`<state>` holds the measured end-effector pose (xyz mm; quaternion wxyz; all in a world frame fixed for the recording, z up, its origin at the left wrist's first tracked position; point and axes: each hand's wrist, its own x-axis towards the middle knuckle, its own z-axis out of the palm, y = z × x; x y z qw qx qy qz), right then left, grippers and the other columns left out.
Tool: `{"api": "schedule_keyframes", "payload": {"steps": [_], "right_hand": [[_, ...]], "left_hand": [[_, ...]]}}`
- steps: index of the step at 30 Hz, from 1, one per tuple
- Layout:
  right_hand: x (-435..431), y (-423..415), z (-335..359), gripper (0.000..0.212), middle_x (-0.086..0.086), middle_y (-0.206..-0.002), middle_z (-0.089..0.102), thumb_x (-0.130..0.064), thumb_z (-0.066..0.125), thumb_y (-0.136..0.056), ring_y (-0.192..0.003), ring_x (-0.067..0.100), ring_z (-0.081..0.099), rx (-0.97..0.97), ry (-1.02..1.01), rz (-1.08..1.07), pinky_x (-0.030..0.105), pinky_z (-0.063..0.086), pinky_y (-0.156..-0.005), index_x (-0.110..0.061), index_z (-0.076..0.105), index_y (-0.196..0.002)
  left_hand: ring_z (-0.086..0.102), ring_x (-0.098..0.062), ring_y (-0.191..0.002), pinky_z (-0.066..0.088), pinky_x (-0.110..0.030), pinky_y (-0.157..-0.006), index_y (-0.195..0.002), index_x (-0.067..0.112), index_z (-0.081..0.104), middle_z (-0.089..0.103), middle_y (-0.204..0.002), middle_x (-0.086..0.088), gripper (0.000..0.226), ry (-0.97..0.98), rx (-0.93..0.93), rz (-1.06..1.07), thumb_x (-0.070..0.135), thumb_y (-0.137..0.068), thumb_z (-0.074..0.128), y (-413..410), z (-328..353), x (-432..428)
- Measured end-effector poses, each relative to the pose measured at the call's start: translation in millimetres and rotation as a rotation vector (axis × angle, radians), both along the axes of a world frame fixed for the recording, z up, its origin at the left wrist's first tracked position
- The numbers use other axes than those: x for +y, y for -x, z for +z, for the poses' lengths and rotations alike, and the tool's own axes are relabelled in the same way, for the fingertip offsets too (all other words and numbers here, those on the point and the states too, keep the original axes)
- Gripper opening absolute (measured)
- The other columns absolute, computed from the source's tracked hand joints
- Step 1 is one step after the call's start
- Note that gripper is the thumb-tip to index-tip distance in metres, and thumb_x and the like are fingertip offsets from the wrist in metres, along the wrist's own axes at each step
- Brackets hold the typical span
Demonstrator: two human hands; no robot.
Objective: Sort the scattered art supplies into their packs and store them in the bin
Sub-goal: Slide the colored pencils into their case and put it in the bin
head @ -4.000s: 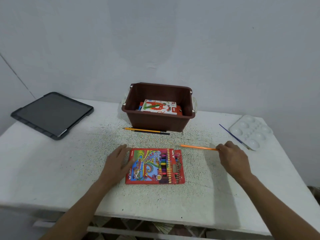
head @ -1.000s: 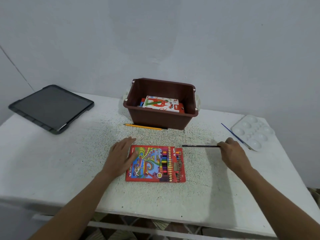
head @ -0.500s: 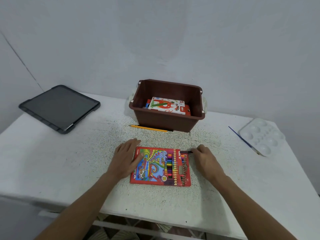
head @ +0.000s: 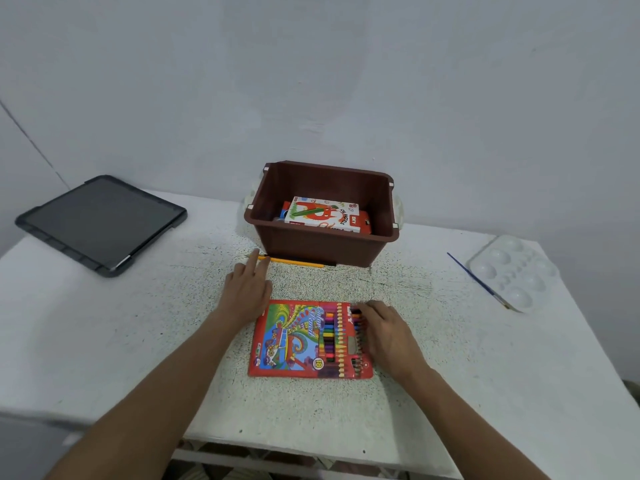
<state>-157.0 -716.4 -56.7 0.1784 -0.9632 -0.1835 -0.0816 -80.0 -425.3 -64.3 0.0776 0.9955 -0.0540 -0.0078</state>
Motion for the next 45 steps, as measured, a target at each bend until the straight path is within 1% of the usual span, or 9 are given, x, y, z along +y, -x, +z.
{"api": "schedule_keyframes", "payload": {"steps": [3,7,12,19,25,28,34,39,45], "right_hand": [[-1,1,0,0.052,0.012,-0.118,0.063,-0.013,0.078,-0.078,-0.095,0.028,0.064,0.006,-0.032,-0.005,0.036,0.054,-0.078,-0.006,0.060,-0.126],[-3,0,-3,0.049,0.010,-0.120,0.061,-0.015,0.074,-0.082,-0.099,0.026,0.063,0.013,-0.046,-0.016,0.035,0.053,-0.081,-0.007,0.058,-0.128],[-4,0,-6,0.040,0.009,-0.113,0.063,-0.010,0.073,-0.081,-0.092,0.026,0.063,-0.001,-0.036,-0.013,0.035,0.056,-0.071,-0.009,0.065,-0.121],[-3,3,-3,0.038,0.010,-0.112,0.061,-0.018,0.053,-0.088,-0.096,0.027,0.059,0.029,-0.075,-0.004,0.037,0.055,-0.073,-0.011,0.064,-0.123],[-4,-1,0,0.038,0.006,-0.125,0.055,-0.017,0.050,-0.097,-0.107,0.020,0.058,0.091,-0.183,-0.065,0.030,0.051,-0.085,-0.011,0.053,-0.135],[2,-4,6,0.041,0.007,-0.128,0.053,-0.013,0.049,-0.098,-0.115,0.021,0.052,0.105,-0.229,-0.133,0.030,0.045,-0.092,-0.009,0.049,-0.139],[20,-13,23,0.038,0.003,-0.119,0.056,-0.019,0.057,-0.097,-0.113,0.018,0.046,0.015,-0.279,-0.138,0.029,0.041,-0.093,-0.014,0.056,-0.134],[33,-13,31,0.032,0.000,-0.103,0.056,-0.021,0.063,-0.094,-0.097,0.017,0.047,-0.074,-0.250,-0.077,0.028,0.044,-0.078,-0.016,0.063,-0.126],[34,-9,27,0.022,-0.001,-0.095,0.058,-0.013,0.062,-0.093,-0.088,0.017,0.047,-0.161,-0.175,-0.052,0.026,0.040,-0.072,-0.013,0.067,-0.114]], "left_hand": [[0.041,-0.034,-0.131,0.040,-0.047,-0.103,-0.152,0.009,0.026,0.026,-0.158,-0.014,0.055,-0.068,0.000,-0.018,0.032,-0.103,0.037,-4,0,-1],[0.057,-0.033,-0.103,0.049,-0.048,-0.083,-0.136,0.004,0.052,0.058,-0.121,-0.018,0.046,-0.069,-0.147,-0.016,0.024,-0.095,0.057,-1,-6,2],[0.061,-0.031,-0.085,0.050,-0.045,-0.073,-0.101,0.012,0.069,0.064,-0.096,-0.011,0.019,-0.123,-0.223,-0.055,0.013,-0.083,0.072,-1,-5,5],[0.064,-0.030,-0.080,0.051,-0.042,-0.071,-0.096,0.012,0.066,0.067,-0.088,-0.008,0.019,-0.126,-0.290,-0.102,0.008,-0.079,0.074,-1,-1,0],[0.061,-0.016,-0.067,0.053,-0.031,-0.056,-0.095,0.012,0.060,0.063,-0.083,0.000,0.014,0.321,-0.431,-0.120,0.010,-0.086,0.071,13,11,-24],[0.062,-0.008,-0.071,0.054,-0.022,-0.062,-0.098,0.010,0.059,0.065,-0.083,0.001,0.018,0.604,-0.419,-0.065,0.008,-0.085,0.072,20,21,-40],[0.071,-0.009,-0.083,0.056,-0.019,-0.074,-0.096,0.014,0.060,0.072,-0.088,-0.001,0.014,1.224,-0.098,0.099,0.009,-0.088,0.071,40,39,-69],[0.073,-0.016,-0.086,0.055,-0.020,-0.076,-0.096,0.008,0.064,0.075,-0.087,-0.006,0.014,1.425,0.066,0.095,0.004,-0.086,0.073,52,45,-85],[0.073,-0.020,-0.087,0.056,-0.022,-0.079,-0.099,0.003,0.064,0.075,-0.089,-0.013,0.015,1.460,0.107,0.078,0.004,-0.087,0.072,59,45,-84]]}}
